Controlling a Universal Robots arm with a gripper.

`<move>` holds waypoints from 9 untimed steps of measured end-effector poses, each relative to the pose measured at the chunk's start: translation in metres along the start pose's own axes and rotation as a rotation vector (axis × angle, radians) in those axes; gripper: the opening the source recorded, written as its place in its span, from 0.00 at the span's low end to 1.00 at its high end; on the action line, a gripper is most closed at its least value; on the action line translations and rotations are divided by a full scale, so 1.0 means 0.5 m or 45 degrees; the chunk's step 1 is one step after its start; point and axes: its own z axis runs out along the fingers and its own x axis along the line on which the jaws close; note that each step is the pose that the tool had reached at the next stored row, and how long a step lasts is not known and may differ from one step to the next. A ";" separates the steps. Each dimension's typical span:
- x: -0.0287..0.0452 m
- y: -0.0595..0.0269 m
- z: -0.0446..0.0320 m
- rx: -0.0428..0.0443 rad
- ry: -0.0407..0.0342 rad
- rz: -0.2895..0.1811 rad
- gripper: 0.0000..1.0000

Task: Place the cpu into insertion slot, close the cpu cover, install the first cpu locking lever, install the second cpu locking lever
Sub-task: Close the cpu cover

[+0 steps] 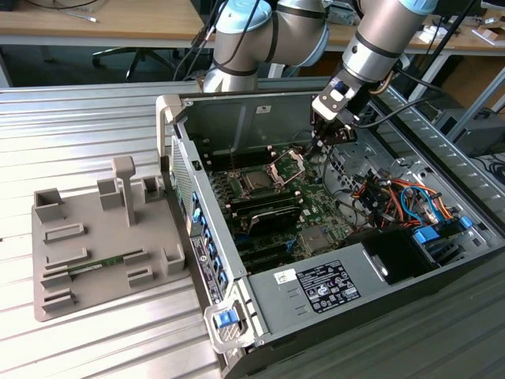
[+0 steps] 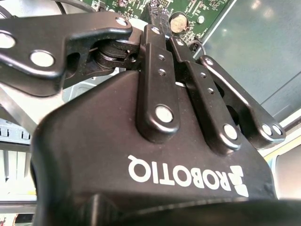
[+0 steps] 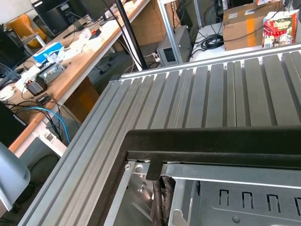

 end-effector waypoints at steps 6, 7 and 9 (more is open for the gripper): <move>0.000 0.004 0.000 0.000 0.0000 0.000 0.10; 0.000 0.004 0.000 0.000 0.0000 0.000 0.10; 0.000 0.004 0.000 0.000 0.0000 0.000 0.10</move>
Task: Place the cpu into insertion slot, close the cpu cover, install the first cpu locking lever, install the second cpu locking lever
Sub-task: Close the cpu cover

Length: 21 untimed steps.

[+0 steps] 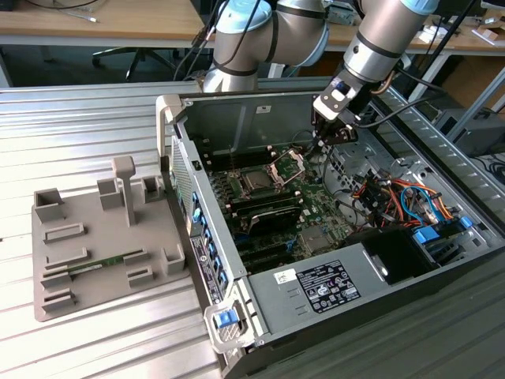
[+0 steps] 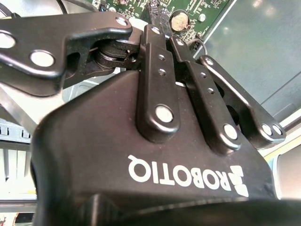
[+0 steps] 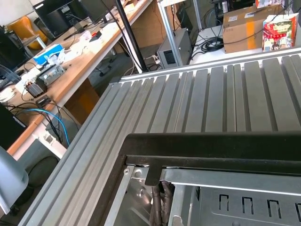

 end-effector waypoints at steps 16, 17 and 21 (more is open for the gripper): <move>0.000 0.001 0.001 -0.040 -0.0098 -0.093 0.10; 0.000 0.001 0.001 -0.040 -0.0090 -0.093 0.10; 0.000 0.001 0.001 -0.040 -0.0064 -0.094 0.10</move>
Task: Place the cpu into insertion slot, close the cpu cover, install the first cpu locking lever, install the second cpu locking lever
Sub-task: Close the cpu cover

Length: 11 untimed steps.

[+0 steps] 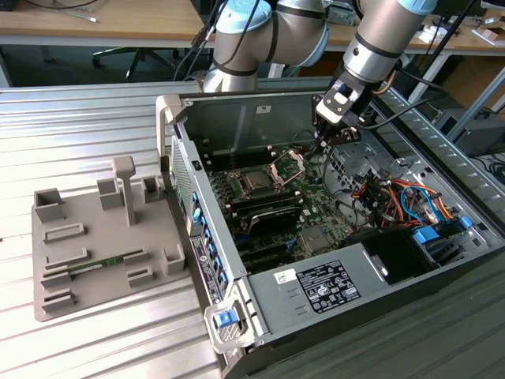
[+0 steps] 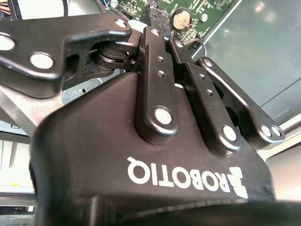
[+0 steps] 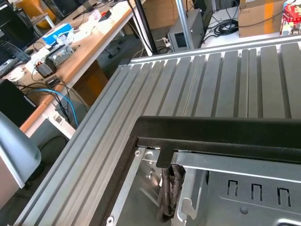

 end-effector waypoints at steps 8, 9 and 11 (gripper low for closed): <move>-0.001 0.002 0.033 0.000 0.0039 -0.003 0.10; -0.001 0.002 0.033 0.000 0.0038 -0.003 0.10; -0.001 0.002 0.034 0.000 0.0039 -0.003 0.10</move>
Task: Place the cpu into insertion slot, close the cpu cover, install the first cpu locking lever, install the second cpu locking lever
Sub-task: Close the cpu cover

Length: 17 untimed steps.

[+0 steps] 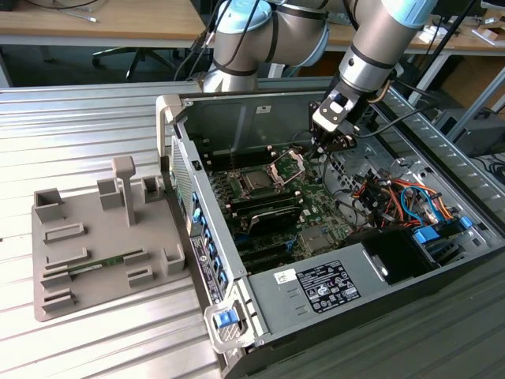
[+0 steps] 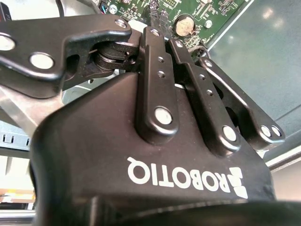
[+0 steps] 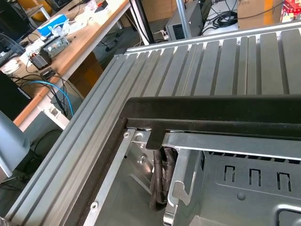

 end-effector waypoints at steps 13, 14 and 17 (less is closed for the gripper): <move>0.000 -0.004 0.006 0.000 0.0001 -0.001 0.10; 0.000 -0.005 0.006 0.000 0.0000 -0.001 0.10; 0.001 -0.008 0.006 0.000 0.0000 -0.001 0.10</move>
